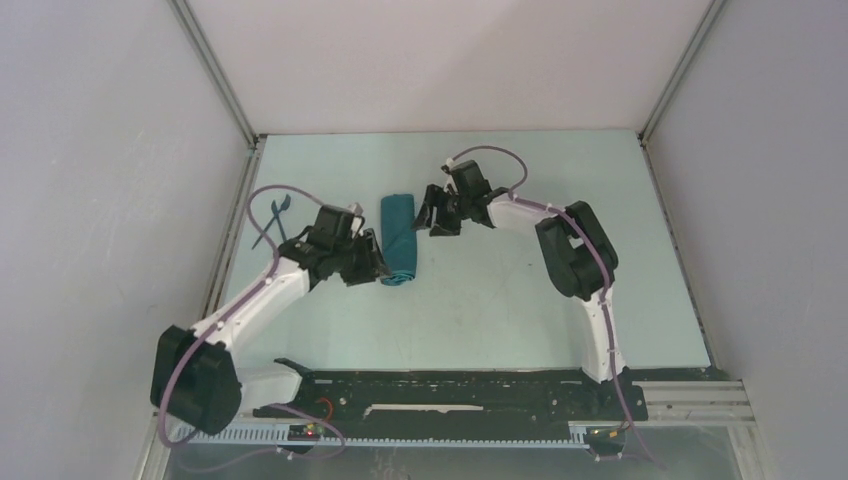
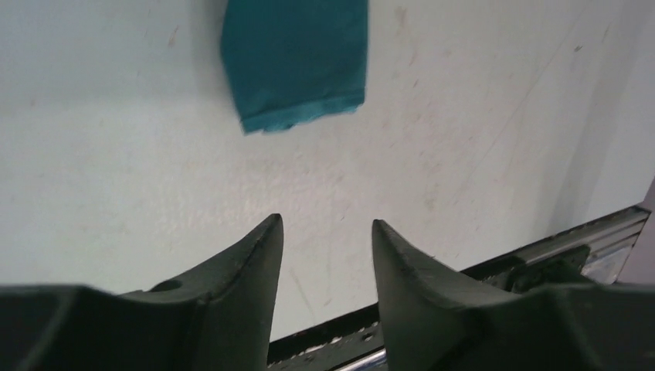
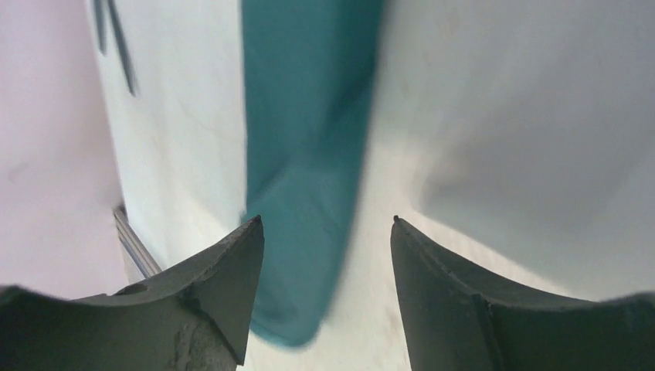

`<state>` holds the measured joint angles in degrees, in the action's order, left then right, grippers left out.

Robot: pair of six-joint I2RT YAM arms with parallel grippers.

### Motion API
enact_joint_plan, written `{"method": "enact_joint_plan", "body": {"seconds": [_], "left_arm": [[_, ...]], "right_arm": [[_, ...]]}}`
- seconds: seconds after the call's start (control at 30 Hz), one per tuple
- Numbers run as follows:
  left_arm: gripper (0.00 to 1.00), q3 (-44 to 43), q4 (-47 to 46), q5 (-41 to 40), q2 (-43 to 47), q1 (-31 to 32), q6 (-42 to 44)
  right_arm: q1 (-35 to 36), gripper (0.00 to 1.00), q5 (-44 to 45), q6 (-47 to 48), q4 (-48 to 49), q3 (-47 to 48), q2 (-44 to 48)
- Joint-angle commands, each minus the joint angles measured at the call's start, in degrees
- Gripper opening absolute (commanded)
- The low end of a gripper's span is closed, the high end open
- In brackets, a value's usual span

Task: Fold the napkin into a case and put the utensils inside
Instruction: Move the smaller rectangle-folded napkin to the center of the board.

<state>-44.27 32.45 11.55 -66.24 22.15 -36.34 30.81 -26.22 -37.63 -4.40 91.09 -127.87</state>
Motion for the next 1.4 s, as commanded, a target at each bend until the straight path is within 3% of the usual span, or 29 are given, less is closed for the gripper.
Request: {"method": "enact_joint_plan", "body": {"seconds": [0.0,0.1,0.27,0.6,0.83,0.93,1.0,1.13,1.23,1.37], "left_arm": [[0.45,-7.37,0.89,-2.91,-8.21,1.24,3.83],[0.33,-11.26,0.50,1.65,-15.25,1.54,3.76],[0.33,-13.05,-3.83,5.18,-21.76,3.71,1.56],[0.31,-11.23,-6.25,-5.62,-29.99,3.69,1.58],[0.33,-9.77,-1.48,-14.16,-25.90,3.51,3.87],[0.41,-9.48,0.34,-13.90,-21.50,3.99,5.09],[0.56,-8.85,1.02,-12.19,-17.45,5.23,4.52],[0.63,-11.58,3.58,-14.34,-11.84,9.61,3.46],[0.66,-16.56,4.69,-17.97,-15.09,10.02,5.15],[0.76,-28.69,10.20,-20.71,-27.39,10.16,7.46]], "right_arm": [[-2.10,0.69,1.39,6.35,-9.99,-8.23,11.81],[-3.66,0.68,-0.10,7.26,-9.70,-16.53,17.71],[-4.47,0.67,-0.81,7.90,-7.62,-27.29,24.38],[-4.71,0.66,-1.80,7.94,-4.70,-34.54,30.29],[-5.04,0.66,-1.69,8.60,-5.11,-35.94,32.52],[-5.21,0.65,-1.47,9.22,-5.60,-36.77,33.84],[-5.23,0.65,-1.16,9.56,-6.10,-37.42,34.70],[-5.31,0.65,-0.76,10.43,-6.53,-39.08,36.62],[-5.76,0.66,-1.53,10.68,-5.79,-40.84,37.70],[-6.72,0.65,-2.80,10.97,-4.88,-42.52,39.07]]}}
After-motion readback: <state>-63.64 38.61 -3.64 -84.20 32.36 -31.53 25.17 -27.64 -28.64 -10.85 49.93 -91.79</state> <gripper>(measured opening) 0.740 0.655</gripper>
